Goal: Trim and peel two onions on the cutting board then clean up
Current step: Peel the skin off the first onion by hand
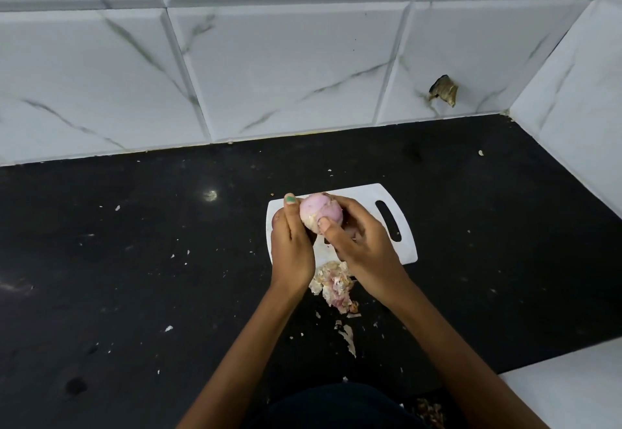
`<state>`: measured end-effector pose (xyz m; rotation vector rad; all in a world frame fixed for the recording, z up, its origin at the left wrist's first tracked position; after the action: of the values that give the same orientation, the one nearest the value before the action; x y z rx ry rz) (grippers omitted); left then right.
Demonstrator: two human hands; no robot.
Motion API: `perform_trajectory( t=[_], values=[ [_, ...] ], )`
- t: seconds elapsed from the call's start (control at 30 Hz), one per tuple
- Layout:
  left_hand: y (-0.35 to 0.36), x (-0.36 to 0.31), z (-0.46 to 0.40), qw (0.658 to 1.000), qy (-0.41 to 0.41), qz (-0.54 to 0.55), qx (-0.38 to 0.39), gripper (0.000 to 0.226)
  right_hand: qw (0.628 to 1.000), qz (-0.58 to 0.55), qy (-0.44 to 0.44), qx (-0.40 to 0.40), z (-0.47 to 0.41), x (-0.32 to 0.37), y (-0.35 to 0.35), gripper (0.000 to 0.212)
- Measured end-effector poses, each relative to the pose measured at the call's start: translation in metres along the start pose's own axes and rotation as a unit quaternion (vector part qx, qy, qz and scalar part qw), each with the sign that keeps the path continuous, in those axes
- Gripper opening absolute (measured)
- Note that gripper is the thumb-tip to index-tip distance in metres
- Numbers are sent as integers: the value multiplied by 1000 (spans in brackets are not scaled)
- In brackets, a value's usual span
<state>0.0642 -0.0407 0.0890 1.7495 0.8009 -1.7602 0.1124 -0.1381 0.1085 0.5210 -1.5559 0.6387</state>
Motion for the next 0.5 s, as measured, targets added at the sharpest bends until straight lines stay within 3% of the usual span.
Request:
perform_trajectory(
  t=[0.2, 0.33, 0.5],
  values=[
    [1, 2, -2, 997, 58, -41, -1, 44, 985, -155, 68, 8, 2, -2, 3, 37],
    [2, 5, 0, 995, 87, -54, -1, 38, 954, -263, 141, 16, -2, -1, 2, 47],
    [6, 2, 7, 997, 61, -45, 26, 52, 935, -312, 167, 12, -2, -1, 3, 46]
  ],
)
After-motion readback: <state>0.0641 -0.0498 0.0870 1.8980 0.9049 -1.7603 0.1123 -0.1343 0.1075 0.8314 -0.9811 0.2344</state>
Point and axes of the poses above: each hand's wrist, its own z-axis away from the middle knuckle, its own y-axis out of the palm, x = y × z, the point moved 2 cm from there along -z, towards the middle knuckle, and after that the axes turned 3 degrees about -z, right-handed, at the moved point
